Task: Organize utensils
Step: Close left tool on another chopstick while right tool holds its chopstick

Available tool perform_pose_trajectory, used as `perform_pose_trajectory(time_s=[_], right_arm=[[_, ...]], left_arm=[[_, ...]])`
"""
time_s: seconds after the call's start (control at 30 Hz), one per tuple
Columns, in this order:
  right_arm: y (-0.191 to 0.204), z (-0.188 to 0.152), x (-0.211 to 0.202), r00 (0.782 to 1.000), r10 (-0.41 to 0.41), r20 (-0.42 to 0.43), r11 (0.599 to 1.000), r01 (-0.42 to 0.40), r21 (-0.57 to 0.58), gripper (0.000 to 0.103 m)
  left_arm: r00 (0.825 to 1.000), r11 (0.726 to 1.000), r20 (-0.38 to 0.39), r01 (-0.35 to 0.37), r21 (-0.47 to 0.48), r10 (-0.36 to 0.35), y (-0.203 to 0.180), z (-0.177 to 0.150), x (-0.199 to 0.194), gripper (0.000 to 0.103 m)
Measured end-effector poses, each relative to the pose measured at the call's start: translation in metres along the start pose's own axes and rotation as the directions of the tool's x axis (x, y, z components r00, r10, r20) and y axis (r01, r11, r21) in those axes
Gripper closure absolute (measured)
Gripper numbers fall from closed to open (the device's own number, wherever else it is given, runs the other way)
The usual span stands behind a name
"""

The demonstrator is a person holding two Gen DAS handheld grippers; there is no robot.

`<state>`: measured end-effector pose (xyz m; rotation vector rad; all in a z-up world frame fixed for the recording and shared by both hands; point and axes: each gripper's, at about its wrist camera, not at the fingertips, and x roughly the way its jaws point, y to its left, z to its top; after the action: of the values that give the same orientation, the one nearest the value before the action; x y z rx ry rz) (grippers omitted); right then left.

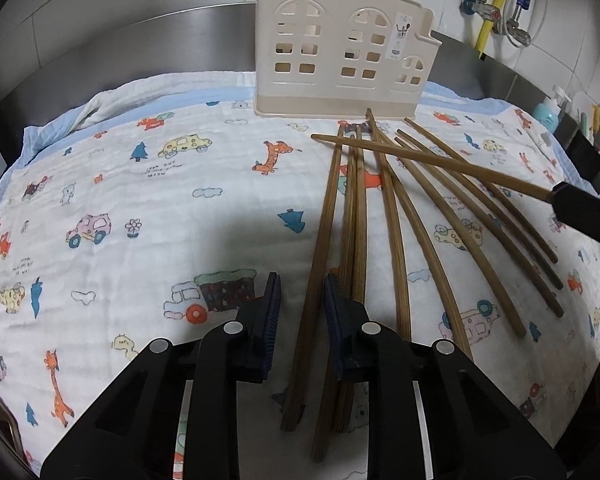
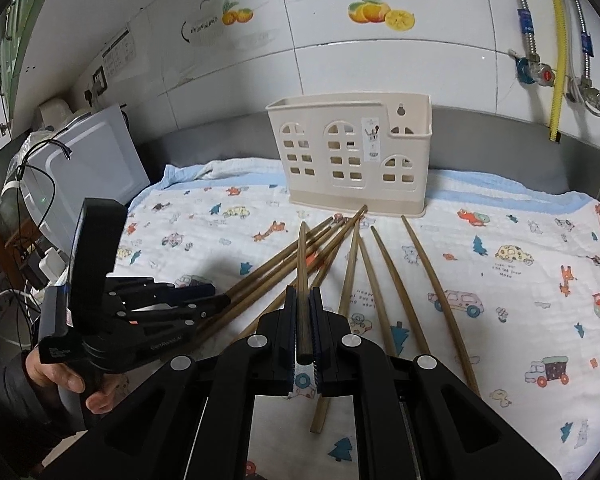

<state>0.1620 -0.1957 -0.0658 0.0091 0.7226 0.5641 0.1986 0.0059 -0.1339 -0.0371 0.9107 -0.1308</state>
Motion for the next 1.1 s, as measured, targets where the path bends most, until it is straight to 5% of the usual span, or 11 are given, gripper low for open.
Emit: perform_pose_trajectory(time_s=[0.37,0.53,1.1], right_arm=[[-0.002,0.01,-0.017,0.999,-0.01,0.044,1.0,0.009,0.021,0.097],[-0.002,0.019,-0.031,0.997,-0.013,0.07,1.0,0.012,0.018,0.097],[0.005,0.036,-0.048,0.996,-0.019,0.092,1.0,0.021,-0.017,0.096]], left_arm=[[0.999,0.999,-0.033,-0.01,0.036,0.011,-0.003,0.004,0.003,0.082],[0.999,1.0,-0.042,0.016,0.017,-0.015,-0.001,0.005,0.001,0.094],[0.997,0.998,-0.072,0.02,0.055,-0.016,-0.002,0.006,0.004,0.096]])
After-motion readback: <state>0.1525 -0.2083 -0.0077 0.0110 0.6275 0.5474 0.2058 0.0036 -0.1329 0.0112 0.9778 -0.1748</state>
